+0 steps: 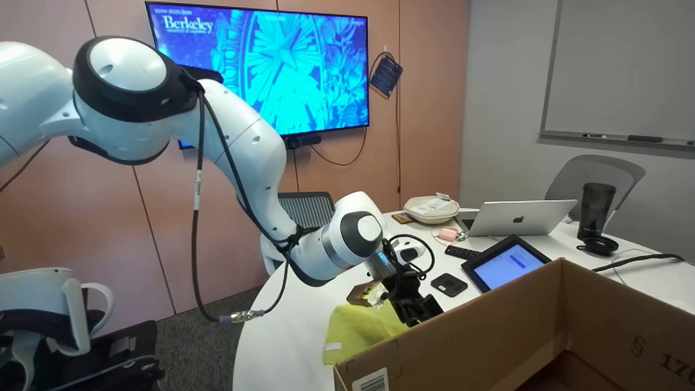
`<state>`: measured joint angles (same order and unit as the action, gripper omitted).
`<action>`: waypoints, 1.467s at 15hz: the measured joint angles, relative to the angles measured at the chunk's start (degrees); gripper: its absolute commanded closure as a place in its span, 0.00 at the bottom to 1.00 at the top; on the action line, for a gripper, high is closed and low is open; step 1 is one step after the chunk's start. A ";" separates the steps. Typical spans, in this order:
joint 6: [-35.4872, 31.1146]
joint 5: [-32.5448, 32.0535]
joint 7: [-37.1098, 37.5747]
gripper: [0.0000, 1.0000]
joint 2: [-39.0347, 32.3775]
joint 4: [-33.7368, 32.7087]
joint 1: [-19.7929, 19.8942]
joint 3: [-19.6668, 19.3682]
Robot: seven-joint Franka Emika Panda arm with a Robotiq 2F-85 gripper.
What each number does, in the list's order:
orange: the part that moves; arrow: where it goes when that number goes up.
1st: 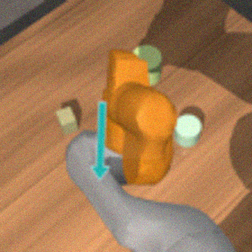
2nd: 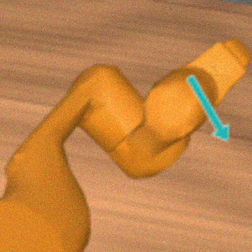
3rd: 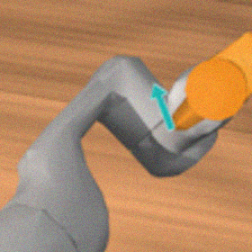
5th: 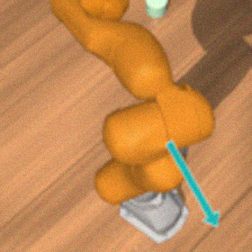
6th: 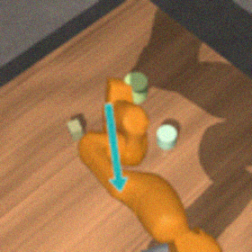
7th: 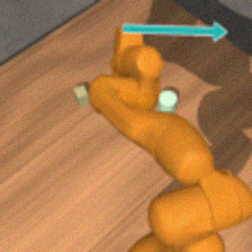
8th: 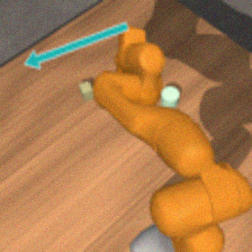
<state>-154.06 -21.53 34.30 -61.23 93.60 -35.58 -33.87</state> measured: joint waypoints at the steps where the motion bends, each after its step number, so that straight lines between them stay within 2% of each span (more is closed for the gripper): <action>1: -0.42 0.04 0.64 0.00 1.16 2.01 -0.67 0.36; 4: -1.78 0.95 2.03 0.00 4.91 8.01 -1.55 3.28; 8: -6.87 4.70 1.81 0.00 9.09 14.64 1.35 11.39; 11: -10.35 9.49 -0.76 0.00 9.74 16.10 7.14 18.84; 15: -11.16 18.08 -7.12 0.00 9.65 15.92 17.53 28.69; 18: -11.08 23.25 -9.76 0.00 9.37 15.46 22.57 32.76; 21: -11.05 26.63 -11.12 0.01 9.05 15.15 25.17 34.99; 22: -10.98 27.37 -11.40 0.25 9.05 15.07 25.60 35.32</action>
<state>-165.05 5.84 22.90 -52.18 108.67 -9.99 1.45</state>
